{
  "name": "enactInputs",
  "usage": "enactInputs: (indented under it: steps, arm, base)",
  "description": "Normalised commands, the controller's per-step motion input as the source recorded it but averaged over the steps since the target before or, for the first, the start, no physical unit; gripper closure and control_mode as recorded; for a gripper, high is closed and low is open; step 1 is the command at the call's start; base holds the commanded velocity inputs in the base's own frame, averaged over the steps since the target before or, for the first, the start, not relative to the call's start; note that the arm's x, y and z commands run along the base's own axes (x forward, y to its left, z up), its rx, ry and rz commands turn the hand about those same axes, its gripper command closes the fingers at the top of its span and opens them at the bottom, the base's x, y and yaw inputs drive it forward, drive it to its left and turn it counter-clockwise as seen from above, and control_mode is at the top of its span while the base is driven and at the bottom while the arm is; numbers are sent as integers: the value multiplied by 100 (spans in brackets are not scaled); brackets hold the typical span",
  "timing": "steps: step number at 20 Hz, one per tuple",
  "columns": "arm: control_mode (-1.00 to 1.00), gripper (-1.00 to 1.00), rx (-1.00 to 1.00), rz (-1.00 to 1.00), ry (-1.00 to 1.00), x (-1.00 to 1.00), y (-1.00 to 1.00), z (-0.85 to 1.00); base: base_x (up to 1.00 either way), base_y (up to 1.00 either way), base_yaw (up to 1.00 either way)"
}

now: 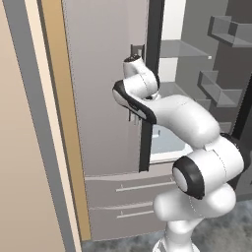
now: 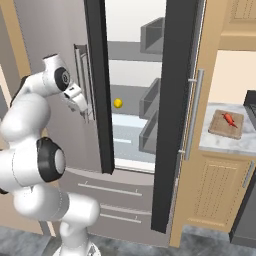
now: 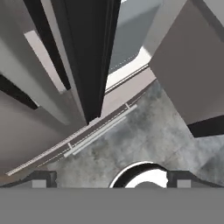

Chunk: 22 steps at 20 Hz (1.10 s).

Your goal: Retrieve a lemon from the fridge and place it on the cutting board with the fish.

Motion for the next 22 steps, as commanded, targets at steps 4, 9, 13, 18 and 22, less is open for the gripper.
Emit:
enactInputs:
  steps: [4, 9, 13, 18, 22]
  arm:
    - [-100, -100, 24, 14, -51, 20, 9, 6]
    - [-100, -100, -3, 21, -26, 12, -3, 21]
    - [-100, -100, -3, 17, 14, 28, -2, 34]
    - [-100, -100, -12, 7, 34, 35, 0, 34]
    - [-100, -100, -13, 0, 3, 11, 0, -1]
  base:
    - [0, 0, 0]
    - [0, 0, 0]
    - [0, 0, 0]
    - [0, 0, 0]
    - [0, 0, 0]
